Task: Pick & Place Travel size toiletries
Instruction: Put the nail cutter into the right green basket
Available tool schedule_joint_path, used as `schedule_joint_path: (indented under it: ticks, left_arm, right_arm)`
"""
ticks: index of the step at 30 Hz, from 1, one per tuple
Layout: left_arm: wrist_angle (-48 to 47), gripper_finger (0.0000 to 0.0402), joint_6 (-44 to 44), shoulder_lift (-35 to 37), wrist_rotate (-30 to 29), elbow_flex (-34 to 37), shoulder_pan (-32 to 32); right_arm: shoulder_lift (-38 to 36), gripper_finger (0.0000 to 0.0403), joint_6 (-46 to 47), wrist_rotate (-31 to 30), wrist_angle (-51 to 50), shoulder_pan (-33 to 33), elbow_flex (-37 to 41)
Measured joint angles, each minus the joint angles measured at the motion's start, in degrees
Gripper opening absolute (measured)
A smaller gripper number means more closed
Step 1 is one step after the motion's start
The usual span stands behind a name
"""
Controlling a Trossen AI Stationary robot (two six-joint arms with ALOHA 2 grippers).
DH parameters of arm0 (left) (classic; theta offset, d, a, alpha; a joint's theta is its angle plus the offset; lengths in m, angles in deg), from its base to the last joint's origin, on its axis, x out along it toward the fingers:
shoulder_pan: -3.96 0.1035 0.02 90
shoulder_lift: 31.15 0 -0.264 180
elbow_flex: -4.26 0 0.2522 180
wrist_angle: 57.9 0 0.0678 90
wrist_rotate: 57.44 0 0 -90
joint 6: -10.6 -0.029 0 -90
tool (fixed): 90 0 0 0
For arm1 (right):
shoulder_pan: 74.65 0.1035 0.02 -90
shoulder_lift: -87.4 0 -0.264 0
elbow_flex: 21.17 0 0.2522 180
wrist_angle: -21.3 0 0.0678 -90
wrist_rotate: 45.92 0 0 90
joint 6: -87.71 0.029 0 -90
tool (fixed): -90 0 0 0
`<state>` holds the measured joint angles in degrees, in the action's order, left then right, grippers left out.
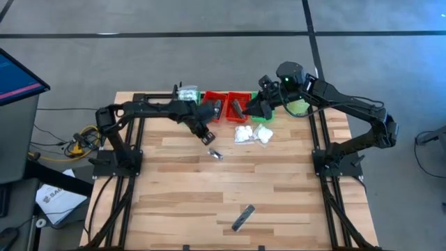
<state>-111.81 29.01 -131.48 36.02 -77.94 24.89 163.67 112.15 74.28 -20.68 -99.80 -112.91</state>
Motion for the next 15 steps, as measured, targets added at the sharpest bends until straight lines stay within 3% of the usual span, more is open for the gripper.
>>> schedule_joint_path:
  ticks: [10, 15]
  left_arm:
    - [1.5, 0.0, -5.1, 0.0, 0.0, 0.0, -9.8]
    - [6.9, 0.0006, -12.0, 0.0, -2.1, 0.0, -12.1]
  right_arm:
    - [0.0, 0.0281, -1.0, -0.1, -12.7, 2.2, 0.0]
    - [0.0, 0.0281, 2.5, -3.7, -16.8, 5.9, 0.0]
